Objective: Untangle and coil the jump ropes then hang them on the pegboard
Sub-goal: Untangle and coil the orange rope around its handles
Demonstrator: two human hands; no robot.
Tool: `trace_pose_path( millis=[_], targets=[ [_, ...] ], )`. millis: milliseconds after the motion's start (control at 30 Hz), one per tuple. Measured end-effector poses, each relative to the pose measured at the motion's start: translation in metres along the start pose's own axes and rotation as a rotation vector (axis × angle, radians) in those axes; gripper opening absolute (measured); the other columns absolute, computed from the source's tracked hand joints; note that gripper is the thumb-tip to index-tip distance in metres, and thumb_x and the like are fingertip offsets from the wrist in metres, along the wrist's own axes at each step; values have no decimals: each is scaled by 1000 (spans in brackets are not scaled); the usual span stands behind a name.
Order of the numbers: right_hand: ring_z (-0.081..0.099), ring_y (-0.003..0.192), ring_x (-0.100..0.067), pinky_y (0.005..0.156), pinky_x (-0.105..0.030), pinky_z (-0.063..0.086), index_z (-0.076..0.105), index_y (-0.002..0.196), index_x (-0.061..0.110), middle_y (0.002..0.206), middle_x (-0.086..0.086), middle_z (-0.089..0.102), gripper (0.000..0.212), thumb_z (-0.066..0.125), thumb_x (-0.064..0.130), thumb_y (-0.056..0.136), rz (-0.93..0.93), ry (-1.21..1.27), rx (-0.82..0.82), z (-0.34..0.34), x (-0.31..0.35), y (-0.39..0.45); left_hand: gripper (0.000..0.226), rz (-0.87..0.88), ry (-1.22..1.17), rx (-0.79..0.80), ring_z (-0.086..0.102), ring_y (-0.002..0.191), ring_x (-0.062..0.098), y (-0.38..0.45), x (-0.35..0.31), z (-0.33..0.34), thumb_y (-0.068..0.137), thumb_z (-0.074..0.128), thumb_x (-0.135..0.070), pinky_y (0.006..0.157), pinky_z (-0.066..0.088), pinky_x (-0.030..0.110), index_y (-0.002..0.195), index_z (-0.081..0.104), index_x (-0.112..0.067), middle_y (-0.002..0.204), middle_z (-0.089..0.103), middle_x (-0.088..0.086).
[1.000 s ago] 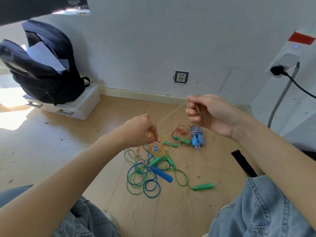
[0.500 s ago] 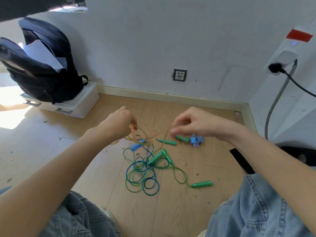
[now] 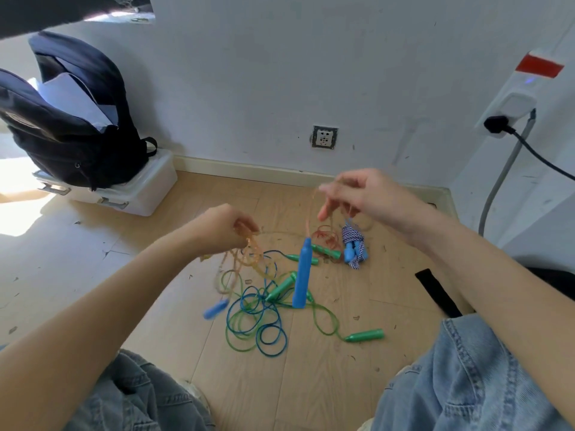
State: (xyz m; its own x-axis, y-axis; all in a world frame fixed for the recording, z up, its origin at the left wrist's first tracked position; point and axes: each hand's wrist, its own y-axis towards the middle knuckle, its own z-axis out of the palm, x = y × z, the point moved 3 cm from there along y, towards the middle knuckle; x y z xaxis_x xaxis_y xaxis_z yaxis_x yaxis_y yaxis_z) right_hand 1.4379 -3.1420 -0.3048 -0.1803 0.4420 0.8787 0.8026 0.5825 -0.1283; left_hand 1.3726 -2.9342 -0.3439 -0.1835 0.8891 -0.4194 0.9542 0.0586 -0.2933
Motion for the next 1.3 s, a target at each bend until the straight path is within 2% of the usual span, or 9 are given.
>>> trace_pose_path(
  millis=[67, 167, 367, 467, 567, 833, 1000, 1167, 1300],
  targets=[
    [55, 70, -10, 59, -25, 46, 61, 81, 18, 77, 6, 65, 29, 62, 47, 82, 79, -440, 101, 6, -7, -2, 22, -3, -190, -10, 62, 88, 14, -5, -5, -9, 85, 62, -11, 74, 48, 23, 101, 66, -26, 97, 67, -4],
    [50, 73, -3, 54, -19, 31, 61, 84, 20, 80, 14, 55, 34, 64, 54, 77, 101, -713, 78, 10, -12, -4, 20, 19, -361, -29, 61, 77, 19, -12, -12, -19, 83, 67, -13, 69, 49, 26, 97, 68, -26, 90, 70, 3],
    [58, 77, -3, 66, -15, 45, 64, 103, 24, 101, 13, 65, 28, 71, 33, 78, -97, -266, 143, 32, 5, -3, 24, 96, -616, 75, 57, 60, 3, -22, -30, -20, 78, 71, -10, 52, 45, 11, 98, 67, -23, 79, 72, 2],
    [57, 63, -3, 60, -15, 45, 67, 87, 16, 80, 2, 69, 13, 74, 20, 77, -114, -203, 129, 37, 7, -1, 30, 117, -703, 113, 60, 71, 12, -22, -32, -19, 77, 71, -8, 59, 48, 15, 103, 63, -21, 86, 71, 10],
    [53, 52, 1, 57, -16, 43, 68, 72, 16, 61, 8, 65, 9, 73, 21, 78, -155, -313, 17, 26, 6, 2, 26, 54, -689, 144, 65, 78, 18, -21, -29, -14, 80, 69, -9, 64, 52, 18, 104, 61, -13, 87, 73, 8],
    [46, 59, 2, 56, -7, 35, 60, 72, 21, 65, 16, 53, 14, 70, 25, 81, -264, -558, -183, 17, 6, 1, 9, -73, -833, 141, 67, 65, 11, -19, -28, -15, 84, 63, -11, 53, 52, 16, 86, 61, -2, 83, 74, 9],
    [60, 60, -4, 61, -23, 51, 71, 77, 8, 69, 0, 70, 19, 71, 27, 79, -85, -168, 169, 18, 6, -3, 8, -84, -905, -24, 63, 60, 13, -18, -23, -19, 84, 62, -10, 48, 47, 14, 79, 61, -4, 82, 70, 13],
    [57, 61, -3, 65, -27, 50, 67, 97, 25, 89, 9, 68, 25, 70, 38, 75, -86, -45, -2, 16, 8, 0, 7, 105, -848, 0, 56, 64, 11, -19, -33, -17, 79, 67, -11, 53, 45, 12, 76, 62, -11, 79, 64, 9],
    [54, 66, -11, 65, -26, 42, 72, 82, 18, 73, 1, 66, 11, 72, 27, 77, -48, -3, 79, 23, 8, 0, 8, 173, -699, -83, 61, 68, 7, -17, -38, -16, 76, 73, -15, 66, 52, 17, 73, 66, -18, 72, 66, -5]
  ],
)
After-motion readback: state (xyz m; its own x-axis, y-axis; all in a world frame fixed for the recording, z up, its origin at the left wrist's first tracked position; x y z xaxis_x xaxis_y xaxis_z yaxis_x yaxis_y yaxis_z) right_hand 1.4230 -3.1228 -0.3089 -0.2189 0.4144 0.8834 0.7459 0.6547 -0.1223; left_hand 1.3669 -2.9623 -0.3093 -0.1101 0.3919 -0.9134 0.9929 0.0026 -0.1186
